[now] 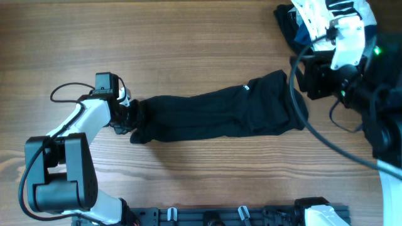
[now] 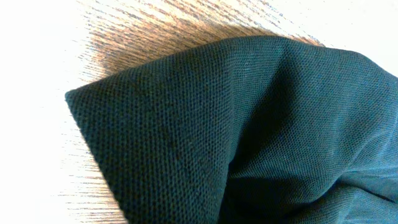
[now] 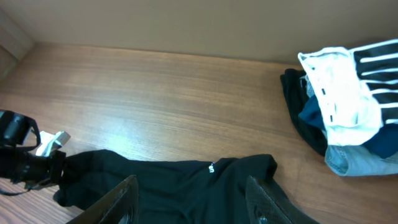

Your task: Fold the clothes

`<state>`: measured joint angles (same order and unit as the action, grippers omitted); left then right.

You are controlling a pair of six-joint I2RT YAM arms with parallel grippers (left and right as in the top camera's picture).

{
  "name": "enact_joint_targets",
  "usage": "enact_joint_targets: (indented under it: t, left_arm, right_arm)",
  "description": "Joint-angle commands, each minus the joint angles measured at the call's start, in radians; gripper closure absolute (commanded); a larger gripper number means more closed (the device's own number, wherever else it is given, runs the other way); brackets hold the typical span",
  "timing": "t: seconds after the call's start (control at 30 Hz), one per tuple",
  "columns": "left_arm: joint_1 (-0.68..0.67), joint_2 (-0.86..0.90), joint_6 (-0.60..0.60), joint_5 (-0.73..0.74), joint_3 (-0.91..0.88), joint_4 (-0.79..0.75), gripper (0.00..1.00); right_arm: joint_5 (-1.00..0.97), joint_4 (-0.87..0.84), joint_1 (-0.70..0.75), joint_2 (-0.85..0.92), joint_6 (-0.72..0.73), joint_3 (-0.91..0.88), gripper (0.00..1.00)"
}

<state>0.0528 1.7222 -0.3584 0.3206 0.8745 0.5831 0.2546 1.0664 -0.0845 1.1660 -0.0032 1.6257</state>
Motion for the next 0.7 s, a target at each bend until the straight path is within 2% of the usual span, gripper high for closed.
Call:
enact_joint_targets:
  t: [0.0, 0.17, 0.37, 0.5, 0.67]
  left_arm:
    - [-0.002, 0.002, -0.032, -0.023, -0.039, 0.011, 0.96]
    - [0.131, -0.180, -0.038, -0.050, -0.039, 0.032, 0.96]
    - [0.275, -0.425, 0.068, -0.124, -0.039, 0.039, 0.96]
    - [0.299, -0.496, 0.119, -0.155, -0.039, 0.044, 0.96]
    - [0.293, -0.501, 0.120, -0.150, -0.039, 0.072, 0.96]
  right_arm:
    - [-0.059, -0.001, -0.003, -0.023, -0.021, 0.005, 0.42]
    - [-0.064, -0.006, -0.003, -0.023, -0.019, 0.005, 0.40]
    - [-0.025, -0.022, -0.003, 0.030, -0.012, 0.005, 0.39]
    - [-0.017, -0.023, -0.003, 0.074, -0.012, 0.005, 0.39]
    - [-0.006, -0.021, -0.003, 0.133, -0.012, 0.005, 0.38]
